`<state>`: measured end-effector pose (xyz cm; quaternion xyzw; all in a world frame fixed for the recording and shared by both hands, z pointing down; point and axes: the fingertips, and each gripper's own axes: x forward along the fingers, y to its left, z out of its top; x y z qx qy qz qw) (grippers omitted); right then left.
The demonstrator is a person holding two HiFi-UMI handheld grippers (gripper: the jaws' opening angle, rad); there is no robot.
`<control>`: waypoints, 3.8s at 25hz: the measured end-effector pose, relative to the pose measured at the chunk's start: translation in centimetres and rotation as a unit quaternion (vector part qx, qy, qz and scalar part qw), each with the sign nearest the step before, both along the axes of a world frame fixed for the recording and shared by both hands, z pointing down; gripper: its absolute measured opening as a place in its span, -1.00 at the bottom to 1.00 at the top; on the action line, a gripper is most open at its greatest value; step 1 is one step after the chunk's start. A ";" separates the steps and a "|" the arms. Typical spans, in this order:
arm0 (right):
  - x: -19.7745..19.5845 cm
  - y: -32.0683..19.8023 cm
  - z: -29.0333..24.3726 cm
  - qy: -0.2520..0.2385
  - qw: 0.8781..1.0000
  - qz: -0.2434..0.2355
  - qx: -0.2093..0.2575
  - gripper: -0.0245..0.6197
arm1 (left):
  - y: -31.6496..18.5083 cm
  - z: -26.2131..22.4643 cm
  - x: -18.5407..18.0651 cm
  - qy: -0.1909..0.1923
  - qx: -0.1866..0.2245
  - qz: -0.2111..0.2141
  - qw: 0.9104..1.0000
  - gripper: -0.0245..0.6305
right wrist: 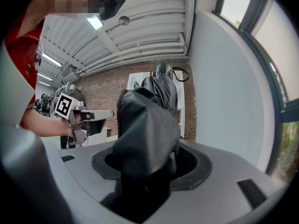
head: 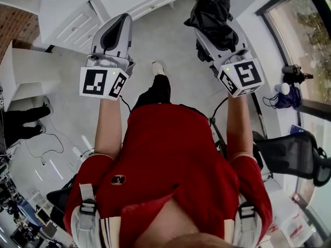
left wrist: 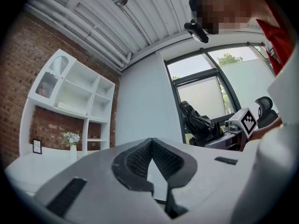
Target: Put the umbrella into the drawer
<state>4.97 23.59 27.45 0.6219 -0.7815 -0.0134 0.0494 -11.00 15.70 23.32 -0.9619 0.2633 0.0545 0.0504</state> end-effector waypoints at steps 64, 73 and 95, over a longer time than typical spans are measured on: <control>12.1 -52.1 28.9 0.295 0.806 -0.368 -0.358 -0.16 | -45.2 4.3 11.4 -0.030 -0.071 -0.235 0.969 -0.91; 11.7 -52.3 33.7 0.305 0.762 -0.368 -0.438 -0.16 | -47.0 4.9 9.1 -0.035 -0.078 -0.248 0.965 -0.91; 14.1 -55.1 39.8 0.230 0.757 -0.179 -0.585 -0.15 | -48.6 5.7 6.5 -0.047 -0.089 -0.257 0.961 -0.91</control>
